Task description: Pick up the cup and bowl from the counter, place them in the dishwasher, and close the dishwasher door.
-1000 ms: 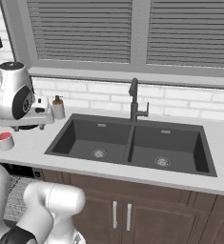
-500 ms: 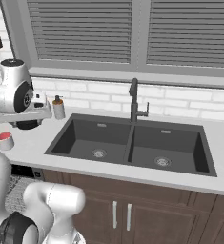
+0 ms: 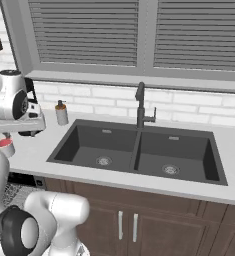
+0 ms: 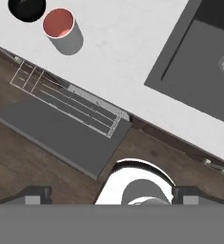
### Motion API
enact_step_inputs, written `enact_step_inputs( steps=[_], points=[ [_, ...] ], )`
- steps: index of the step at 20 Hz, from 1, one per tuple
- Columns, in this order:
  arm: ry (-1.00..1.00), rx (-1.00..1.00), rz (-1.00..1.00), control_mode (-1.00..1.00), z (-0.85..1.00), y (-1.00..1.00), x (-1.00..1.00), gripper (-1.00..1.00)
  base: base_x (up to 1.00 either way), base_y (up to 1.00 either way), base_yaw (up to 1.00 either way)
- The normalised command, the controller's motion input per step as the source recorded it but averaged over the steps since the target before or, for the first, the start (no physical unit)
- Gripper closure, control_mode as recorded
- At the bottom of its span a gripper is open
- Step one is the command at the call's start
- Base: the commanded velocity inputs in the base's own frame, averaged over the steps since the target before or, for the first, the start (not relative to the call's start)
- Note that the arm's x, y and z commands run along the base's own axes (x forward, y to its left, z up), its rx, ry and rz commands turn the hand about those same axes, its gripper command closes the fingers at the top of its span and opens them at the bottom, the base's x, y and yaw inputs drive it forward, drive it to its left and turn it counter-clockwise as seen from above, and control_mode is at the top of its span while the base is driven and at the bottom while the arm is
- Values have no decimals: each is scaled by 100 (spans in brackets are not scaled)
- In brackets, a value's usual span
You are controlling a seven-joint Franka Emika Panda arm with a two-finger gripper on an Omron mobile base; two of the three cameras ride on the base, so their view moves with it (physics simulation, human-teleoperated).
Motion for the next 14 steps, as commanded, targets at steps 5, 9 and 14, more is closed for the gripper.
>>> enact_step_inputs(
  steps=[5, 9, 14],
  points=[
    [12, 0, -2, -100, -32, 66, 22, -100, 0, 0, 0],
    [5, 0, -9, -100, -2, 66, 33, -100, 0, 0, 0],
    [0, 0, -17, -100, -4, 51, 21, -100, 0, 0, 0]
  ],
)
